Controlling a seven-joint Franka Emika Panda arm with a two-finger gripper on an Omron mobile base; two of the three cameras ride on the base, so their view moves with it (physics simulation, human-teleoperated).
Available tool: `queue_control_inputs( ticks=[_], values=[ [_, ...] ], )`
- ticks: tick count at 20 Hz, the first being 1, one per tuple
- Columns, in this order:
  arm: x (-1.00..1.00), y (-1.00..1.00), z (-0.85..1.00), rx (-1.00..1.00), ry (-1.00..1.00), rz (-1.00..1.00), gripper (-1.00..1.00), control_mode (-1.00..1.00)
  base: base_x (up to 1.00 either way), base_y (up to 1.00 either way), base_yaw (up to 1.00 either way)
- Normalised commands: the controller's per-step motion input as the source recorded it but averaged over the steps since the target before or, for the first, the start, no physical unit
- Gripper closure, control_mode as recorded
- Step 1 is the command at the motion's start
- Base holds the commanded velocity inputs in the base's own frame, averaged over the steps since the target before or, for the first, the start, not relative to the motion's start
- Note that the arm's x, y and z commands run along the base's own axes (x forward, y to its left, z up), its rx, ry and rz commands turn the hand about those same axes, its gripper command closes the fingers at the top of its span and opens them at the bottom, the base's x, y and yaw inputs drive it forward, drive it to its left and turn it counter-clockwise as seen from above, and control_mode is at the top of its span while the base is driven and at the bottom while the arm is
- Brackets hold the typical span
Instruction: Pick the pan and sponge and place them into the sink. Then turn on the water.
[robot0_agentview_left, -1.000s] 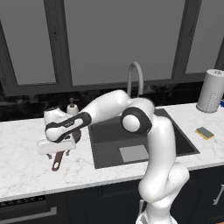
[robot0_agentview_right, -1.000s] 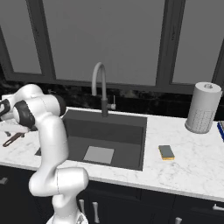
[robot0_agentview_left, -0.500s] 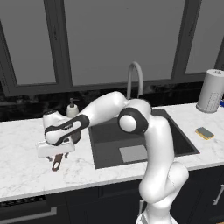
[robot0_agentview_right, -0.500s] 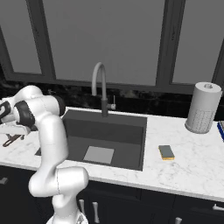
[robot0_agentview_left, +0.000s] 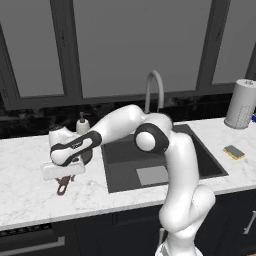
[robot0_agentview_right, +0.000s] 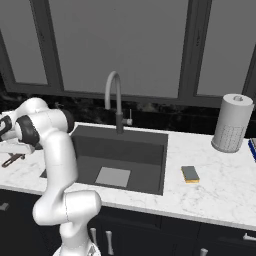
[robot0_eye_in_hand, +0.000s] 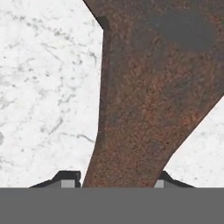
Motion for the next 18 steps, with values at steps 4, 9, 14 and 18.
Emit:
queue_control_inputs(
  ticks=[4,9,14,18],
  values=[
    [-0.15,-0.45,0.0,0.0,-0.01,-0.21,1.0,-1.0,0.0,0.0,0.0],
    [-0.33,-0.46,0.0,0.0,-0.02,-0.43,1.0,-1.0,0.0,0.0,0.0],
    [-0.12,-0.48,0.0,-0.02,0.0,-0.49,1.0,-1.0,0.0,0.0,0.0],
    [0.0,-0.73,0.0,-0.07,0.0,-0.5,1.0,-1.0,0.0,0.0,0.0]
  ],
)
